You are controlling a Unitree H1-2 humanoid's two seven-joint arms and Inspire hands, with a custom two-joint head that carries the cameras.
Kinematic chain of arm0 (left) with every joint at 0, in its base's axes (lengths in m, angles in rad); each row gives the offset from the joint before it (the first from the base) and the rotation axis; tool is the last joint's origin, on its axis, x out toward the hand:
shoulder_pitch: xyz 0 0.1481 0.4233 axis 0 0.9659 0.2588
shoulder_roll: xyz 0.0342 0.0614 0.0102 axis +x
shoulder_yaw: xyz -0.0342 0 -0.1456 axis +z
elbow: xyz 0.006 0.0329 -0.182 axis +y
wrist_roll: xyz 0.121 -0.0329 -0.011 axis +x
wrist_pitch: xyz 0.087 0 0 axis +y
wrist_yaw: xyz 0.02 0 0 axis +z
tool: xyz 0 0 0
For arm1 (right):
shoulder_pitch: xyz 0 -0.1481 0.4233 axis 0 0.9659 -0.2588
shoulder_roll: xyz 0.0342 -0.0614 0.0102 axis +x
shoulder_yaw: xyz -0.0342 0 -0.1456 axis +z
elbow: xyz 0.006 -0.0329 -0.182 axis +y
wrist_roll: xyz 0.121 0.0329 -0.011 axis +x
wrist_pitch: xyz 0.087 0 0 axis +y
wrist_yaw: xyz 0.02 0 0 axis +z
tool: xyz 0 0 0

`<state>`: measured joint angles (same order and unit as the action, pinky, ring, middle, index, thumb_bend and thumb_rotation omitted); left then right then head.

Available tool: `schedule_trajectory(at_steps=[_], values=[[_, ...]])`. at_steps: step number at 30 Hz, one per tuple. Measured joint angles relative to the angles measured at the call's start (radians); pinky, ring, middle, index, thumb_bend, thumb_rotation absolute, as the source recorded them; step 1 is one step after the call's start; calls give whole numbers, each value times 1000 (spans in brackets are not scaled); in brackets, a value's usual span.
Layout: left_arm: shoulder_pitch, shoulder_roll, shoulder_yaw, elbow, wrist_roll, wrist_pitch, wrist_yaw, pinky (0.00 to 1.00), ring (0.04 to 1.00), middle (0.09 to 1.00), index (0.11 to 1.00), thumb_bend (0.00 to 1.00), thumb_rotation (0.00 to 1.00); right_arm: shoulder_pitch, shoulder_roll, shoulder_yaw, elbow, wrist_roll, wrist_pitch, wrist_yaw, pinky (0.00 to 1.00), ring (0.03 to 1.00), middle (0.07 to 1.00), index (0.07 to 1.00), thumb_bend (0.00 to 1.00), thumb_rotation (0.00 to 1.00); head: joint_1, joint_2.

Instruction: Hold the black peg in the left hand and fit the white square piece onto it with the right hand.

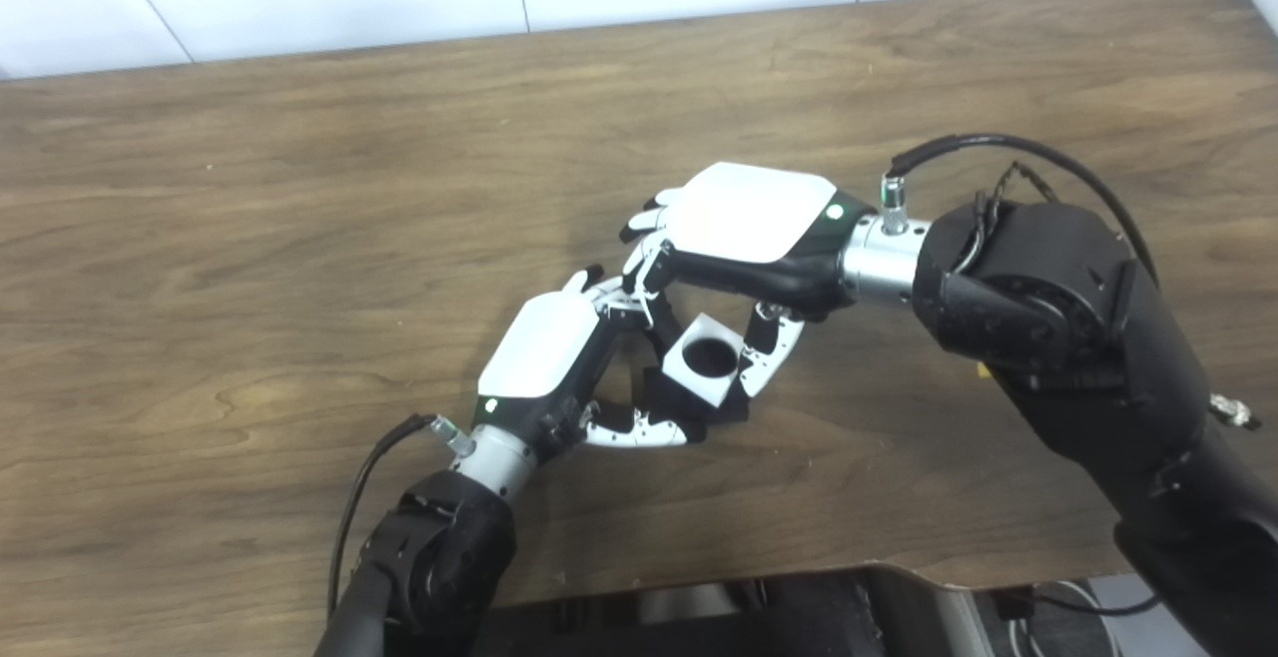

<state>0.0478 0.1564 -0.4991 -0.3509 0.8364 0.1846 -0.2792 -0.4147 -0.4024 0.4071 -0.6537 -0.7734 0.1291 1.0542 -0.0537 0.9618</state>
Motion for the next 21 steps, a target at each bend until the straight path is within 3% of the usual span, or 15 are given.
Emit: schedule_trajectory(at_steps=[16,17,18,21], values=[[0,-2,1,-1,0,1,-1,1000,871,786,484,521,50,17,1,-1,25,-5,-17,-10,932,916,796,491,525,148,-6,-3],[0,-2,1,-1,0,1,-1,1000,871,786,484,521,50,17,1,-1,25,-5,-17,-10,929,916,800,544,734,183,-6,-3],[0,-2,1,-1,0,1,-1,1000,872,786,484,521,50,17,1,-2,25,-5,-17,-10,925,916,804,579,873,215,-6,-3],[0,-2,2,-1,-1,1,-1,1000,873,787,485,521,49,16,1,-4,25,-6,-14,-10,927,918,811,594,982,232,-8,-2]])
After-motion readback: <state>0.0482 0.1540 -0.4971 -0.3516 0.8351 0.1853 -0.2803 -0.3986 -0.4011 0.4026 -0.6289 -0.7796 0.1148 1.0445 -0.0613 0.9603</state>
